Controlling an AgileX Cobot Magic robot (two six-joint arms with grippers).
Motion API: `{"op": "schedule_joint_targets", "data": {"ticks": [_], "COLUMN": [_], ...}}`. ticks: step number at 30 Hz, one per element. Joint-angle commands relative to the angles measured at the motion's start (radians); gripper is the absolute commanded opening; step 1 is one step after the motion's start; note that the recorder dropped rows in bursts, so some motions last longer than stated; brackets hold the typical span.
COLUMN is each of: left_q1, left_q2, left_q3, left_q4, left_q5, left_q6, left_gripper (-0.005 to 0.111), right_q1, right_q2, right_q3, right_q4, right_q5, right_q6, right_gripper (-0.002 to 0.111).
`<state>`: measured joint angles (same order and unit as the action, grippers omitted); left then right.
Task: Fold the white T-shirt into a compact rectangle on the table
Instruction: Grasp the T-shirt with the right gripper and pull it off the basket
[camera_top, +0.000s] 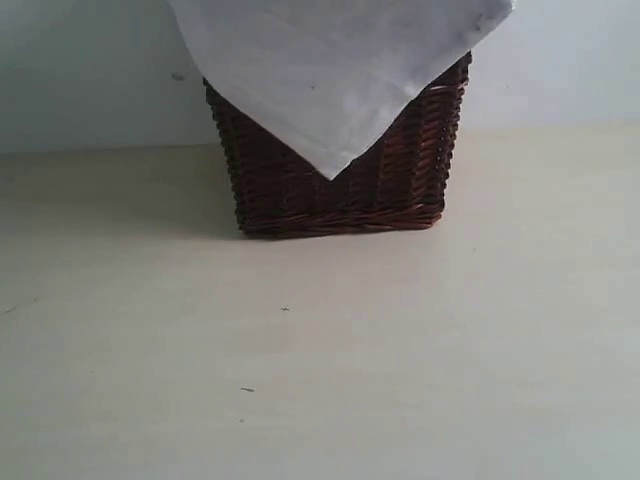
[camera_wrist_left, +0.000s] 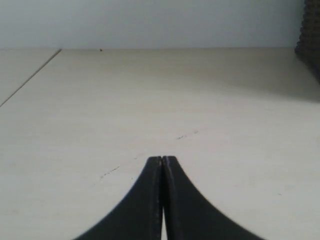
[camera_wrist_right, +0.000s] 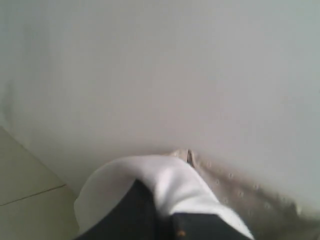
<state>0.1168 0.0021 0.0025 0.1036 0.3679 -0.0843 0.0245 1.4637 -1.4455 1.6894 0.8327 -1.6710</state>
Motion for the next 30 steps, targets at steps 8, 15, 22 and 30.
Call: {"op": "schedule_joint_targets", "data": {"ticks": [8,15,22,30], "left_q1": [0.003,0.003,0.003,0.003], "left_q2": [-0.002,-0.002,-0.002,-0.002], "left_q3": [-0.002,-0.002,-0.002,-0.002], "left_q4": [-0.008,-0.008,-0.008,-0.008], "left_q5": [-0.007,-0.007,-0.007,-0.007], "left_q6": [0.001,0.001,0.001,0.001], "left_gripper": [0.0,0.0,0.0,0.0], "right_q1": [-0.001,-0.001,-0.001,-0.001], "right_q2": [-0.033,-0.033,-0.033,-0.033], "right_q3": [-0.303,-0.494,-0.664,-0.889], "right_q4": [0.055,0.055,0.055,0.055], "right_q5": [-0.001,-0.038,-0.067,-0.372], "right_q6": [-0.027,-0.023,0.084,0.088], "right_gripper": [0.0,0.0,0.0,0.0]}}
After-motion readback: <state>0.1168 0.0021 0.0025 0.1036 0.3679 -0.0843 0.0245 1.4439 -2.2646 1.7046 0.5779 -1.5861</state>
